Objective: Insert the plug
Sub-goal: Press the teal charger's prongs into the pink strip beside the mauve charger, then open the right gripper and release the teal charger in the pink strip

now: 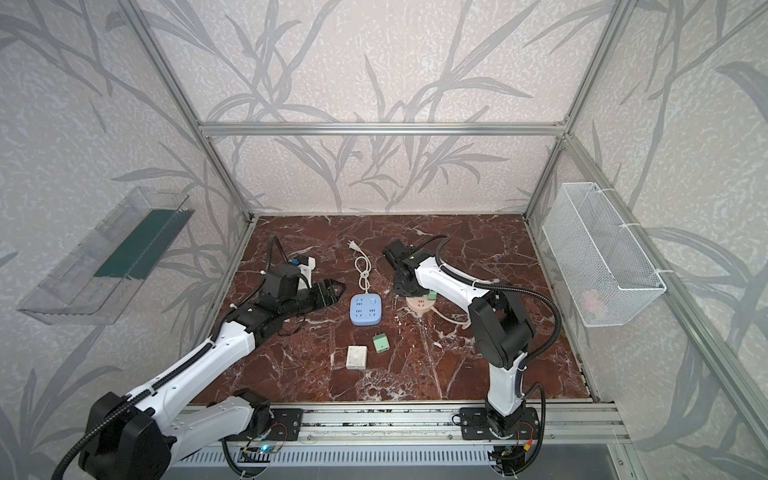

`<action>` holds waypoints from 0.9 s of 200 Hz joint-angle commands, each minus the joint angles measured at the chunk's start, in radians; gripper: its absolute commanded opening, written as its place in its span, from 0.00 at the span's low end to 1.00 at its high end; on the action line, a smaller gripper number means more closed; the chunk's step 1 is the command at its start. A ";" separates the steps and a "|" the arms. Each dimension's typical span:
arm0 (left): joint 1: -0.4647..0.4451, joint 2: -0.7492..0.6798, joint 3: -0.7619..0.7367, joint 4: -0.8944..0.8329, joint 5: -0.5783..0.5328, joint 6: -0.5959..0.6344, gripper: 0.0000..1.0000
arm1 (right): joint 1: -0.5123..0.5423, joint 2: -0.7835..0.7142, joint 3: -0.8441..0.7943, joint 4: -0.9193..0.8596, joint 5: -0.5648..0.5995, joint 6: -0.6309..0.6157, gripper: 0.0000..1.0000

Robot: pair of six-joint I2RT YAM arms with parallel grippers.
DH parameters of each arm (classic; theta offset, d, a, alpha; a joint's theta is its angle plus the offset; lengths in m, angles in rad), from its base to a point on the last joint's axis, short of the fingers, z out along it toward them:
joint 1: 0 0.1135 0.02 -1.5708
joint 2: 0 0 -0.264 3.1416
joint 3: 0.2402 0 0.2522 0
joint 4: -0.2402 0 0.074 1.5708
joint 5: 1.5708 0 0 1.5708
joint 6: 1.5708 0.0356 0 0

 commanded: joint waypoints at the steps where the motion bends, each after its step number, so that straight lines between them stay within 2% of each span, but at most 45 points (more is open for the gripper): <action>1: 0.006 0.002 -0.015 0.015 -0.003 -0.004 0.81 | -0.011 0.046 -0.057 -0.100 0.085 0.019 0.00; 31: 0.007 0.004 -0.016 0.017 -0.004 -0.006 0.81 | 0.025 0.063 -0.016 -0.140 0.136 0.012 0.00; 74: 0.007 -0.002 -0.015 0.010 0.000 -0.004 0.81 | 0.014 0.096 -0.015 -0.111 0.041 0.025 0.00; 133: 0.007 -0.005 -0.019 0.017 0.001 -0.008 0.81 | -0.011 0.000 -0.137 0.001 -0.163 0.040 0.00; 180: 0.009 -0.010 -0.021 0.016 0.000 -0.008 0.81 | -0.027 -0.034 -0.192 0.003 -0.203 0.036 0.00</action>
